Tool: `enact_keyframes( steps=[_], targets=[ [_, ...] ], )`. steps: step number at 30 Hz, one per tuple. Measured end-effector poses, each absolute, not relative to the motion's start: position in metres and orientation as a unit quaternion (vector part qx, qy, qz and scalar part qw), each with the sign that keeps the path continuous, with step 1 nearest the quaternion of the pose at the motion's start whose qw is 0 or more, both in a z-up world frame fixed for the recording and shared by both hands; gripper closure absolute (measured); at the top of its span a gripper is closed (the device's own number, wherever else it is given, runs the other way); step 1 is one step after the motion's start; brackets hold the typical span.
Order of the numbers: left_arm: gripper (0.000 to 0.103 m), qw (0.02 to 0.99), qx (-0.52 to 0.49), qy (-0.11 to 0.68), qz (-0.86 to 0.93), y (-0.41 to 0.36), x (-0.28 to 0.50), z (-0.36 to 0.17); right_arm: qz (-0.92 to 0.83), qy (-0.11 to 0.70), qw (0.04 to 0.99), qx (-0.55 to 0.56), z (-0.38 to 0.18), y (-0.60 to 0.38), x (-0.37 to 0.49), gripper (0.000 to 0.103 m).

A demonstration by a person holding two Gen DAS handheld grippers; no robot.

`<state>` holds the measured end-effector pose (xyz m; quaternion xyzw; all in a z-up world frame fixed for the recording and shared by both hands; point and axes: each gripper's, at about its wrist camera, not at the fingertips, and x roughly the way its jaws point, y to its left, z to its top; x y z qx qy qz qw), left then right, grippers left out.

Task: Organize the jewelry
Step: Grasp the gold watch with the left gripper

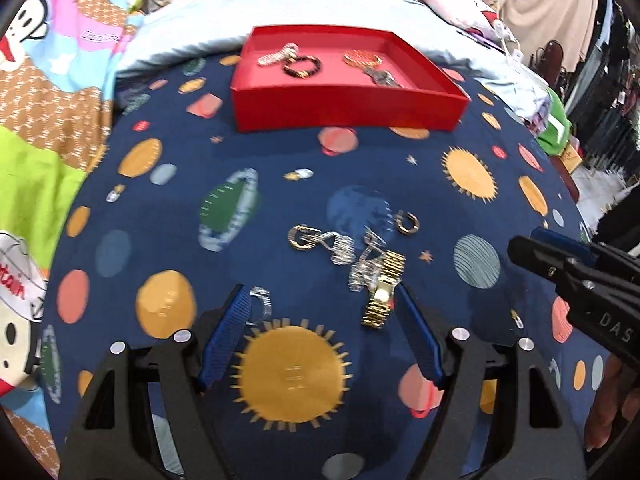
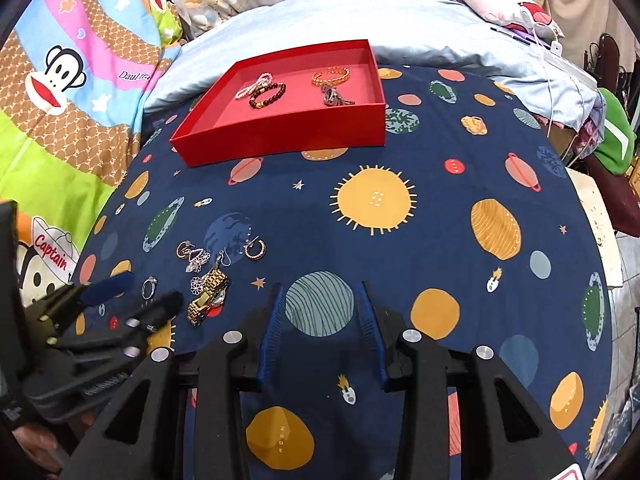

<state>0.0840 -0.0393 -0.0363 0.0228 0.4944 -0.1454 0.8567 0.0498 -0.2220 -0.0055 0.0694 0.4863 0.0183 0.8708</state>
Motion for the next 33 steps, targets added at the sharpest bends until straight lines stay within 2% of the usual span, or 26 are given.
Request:
enact_keyframes(
  steps=[4, 10, 13, 15, 17, 33],
  targets=[
    [0.033, 0.852, 0.034, 0.5, -0.152, -0.049, 0.084, -0.046, 0.011, 0.486, 0.871, 0.072, -0.004, -0.227, 0.046, 0.066],
    [0.048, 0.848, 0.048, 0.502, -0.162, -0.057, 0.082, -0.054, 0.004, 0.488, 0.869, 0.08, -0.007, -0.231, 0.044, 0.066],
    [0.062, 0.849, 0.051, 0.498, -0.17, -0.059, 0.082, -0.053, 0.006, 0.488, 0.869, 0.08, -0.007, -0.23, 0.045, 0.066],
    [0.082, 0.846, 0.051, 0.498, -0.183, -0.061, 0.081, -0.053, 0.007, 0.488, 0.869, 0.078, -0.006, -0.229, 0.045, 0.066],
    [0.091, 0.841, 0.053, 0.501, -0.198, -0.063, 0.079, -0.052, 0.009, 0.488, 0.869, 0.078, -0.007, -0.228, 0.046, 0.066],
    [0.092, 0.854, -0.019, 0.48, -0.2, -0.02, 0.068, 0.003, 0.036, 0.498, 0.864, 0.07, -0.012, -0.208, 0.051, 0.067]
  ],
)
